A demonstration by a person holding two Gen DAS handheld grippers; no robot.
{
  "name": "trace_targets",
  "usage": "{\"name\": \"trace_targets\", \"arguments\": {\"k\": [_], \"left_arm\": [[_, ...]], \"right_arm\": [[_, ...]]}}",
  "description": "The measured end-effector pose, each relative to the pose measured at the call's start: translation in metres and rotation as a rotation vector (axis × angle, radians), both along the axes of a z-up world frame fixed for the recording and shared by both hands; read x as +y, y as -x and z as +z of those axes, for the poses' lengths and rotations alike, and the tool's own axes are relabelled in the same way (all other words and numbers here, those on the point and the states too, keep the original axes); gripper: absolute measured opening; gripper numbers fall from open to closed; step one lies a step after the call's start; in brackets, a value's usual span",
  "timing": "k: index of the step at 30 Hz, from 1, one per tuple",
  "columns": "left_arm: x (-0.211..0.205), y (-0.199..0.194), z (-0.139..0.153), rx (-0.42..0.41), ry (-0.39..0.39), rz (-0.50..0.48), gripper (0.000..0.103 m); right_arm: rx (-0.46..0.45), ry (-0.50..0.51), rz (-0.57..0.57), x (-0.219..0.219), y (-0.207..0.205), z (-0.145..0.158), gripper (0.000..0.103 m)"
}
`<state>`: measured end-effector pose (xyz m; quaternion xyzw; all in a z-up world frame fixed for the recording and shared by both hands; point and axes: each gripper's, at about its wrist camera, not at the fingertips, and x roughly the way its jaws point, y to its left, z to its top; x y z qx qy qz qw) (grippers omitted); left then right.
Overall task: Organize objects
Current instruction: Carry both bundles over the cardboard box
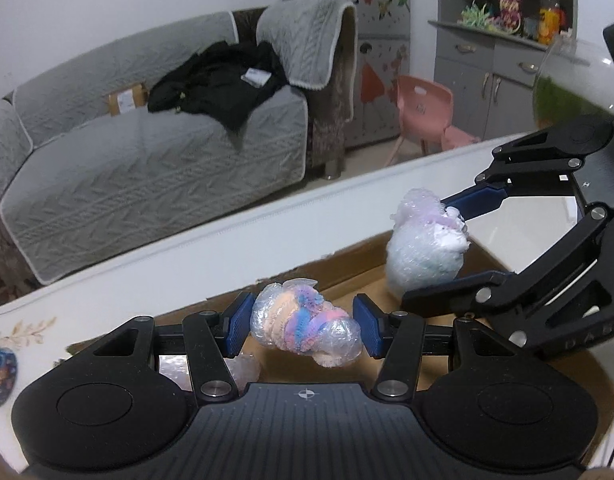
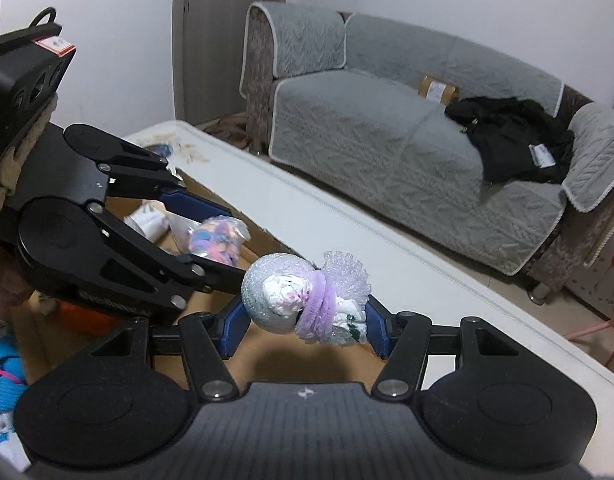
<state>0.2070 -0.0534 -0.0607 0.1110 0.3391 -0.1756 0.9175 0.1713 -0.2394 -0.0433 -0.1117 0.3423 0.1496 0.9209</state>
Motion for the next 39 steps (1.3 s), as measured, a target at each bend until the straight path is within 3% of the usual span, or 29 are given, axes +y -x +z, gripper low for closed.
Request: {"name": "trace_targets", "arguments": {"k": [16,33,39], "left_arm": [[0.017,-0.016,-0.03,0.064,-0.062,0.052,0.061],[0.036,-0.021,-0.034,0.081,-0.029,0.066,0.061],[0.04,-0.022,-0.034,0.082,-0.02,0.087,0.062]], "right_arm": [[0.078,0.042,0.017,0.008,-0.02,-0.02,0.056],[0.127,0.136,0.204,0.036,-0.047,-0.031,0.057],[0.147,0.139,0.217,0.037,-0.05,-0.031,0.057]]}}
